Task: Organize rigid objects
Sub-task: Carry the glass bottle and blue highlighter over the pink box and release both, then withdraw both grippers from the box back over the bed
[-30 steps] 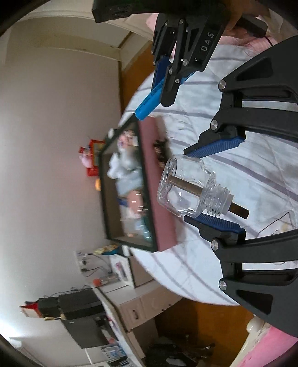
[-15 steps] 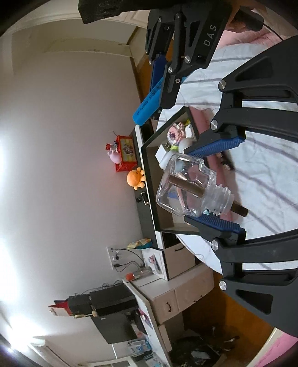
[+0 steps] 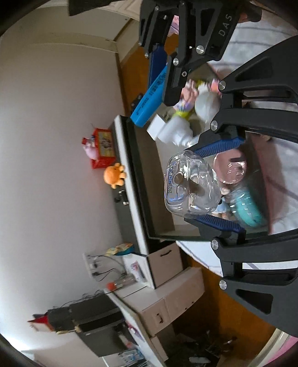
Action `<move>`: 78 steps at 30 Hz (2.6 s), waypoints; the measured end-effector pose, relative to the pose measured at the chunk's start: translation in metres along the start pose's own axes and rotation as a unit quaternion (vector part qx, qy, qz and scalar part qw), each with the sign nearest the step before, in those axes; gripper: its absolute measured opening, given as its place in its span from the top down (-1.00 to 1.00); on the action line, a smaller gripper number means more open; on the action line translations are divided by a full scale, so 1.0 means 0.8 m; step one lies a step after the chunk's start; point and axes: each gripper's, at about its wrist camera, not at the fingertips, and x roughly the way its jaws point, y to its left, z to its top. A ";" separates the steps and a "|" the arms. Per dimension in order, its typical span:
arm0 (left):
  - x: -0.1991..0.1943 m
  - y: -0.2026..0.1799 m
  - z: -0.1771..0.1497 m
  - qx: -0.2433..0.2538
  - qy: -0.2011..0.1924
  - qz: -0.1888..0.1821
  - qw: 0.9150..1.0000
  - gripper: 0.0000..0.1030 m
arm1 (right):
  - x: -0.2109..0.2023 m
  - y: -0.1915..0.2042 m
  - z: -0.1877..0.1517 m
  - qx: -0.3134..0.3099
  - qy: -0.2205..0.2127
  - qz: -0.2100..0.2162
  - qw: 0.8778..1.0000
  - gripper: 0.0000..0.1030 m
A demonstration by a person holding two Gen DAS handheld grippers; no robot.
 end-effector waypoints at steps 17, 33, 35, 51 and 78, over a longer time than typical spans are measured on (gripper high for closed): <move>0.135 0.025 0.022 0.006 0.096 0.029 0.995 0.04 | 0.144 -0.027 0.032 -0.001 0.123 -0.009 0.992 0.47; 0.011 0.034 0.006 -0.046 -0.023 0.073 0.996 -0.99 | 0.041 -0.022 0.031 0.047 0.010 -0.004 0.999 -0.39; -0.028 0.027 -0.002 -0.050 -0.052 0.068 0.995 -1.00 | 0.011 -0.014 0.027 0.046 -0.015 0.000 0.999 -0.54; -0.287 -0.062 -0.109 -0.060 -0.214 0.102 0.970 -1.00 | -0.247 0.077 -0.080 0.033 -0.189 -0.068 0.979 -0.71; -0.284 -0.083 -0.162 -0.072 -0.157 0.089 0.981 -1.00 | -0.287 0.064 -0.162 0.072 -0.187 -0.109 0.974 -1.00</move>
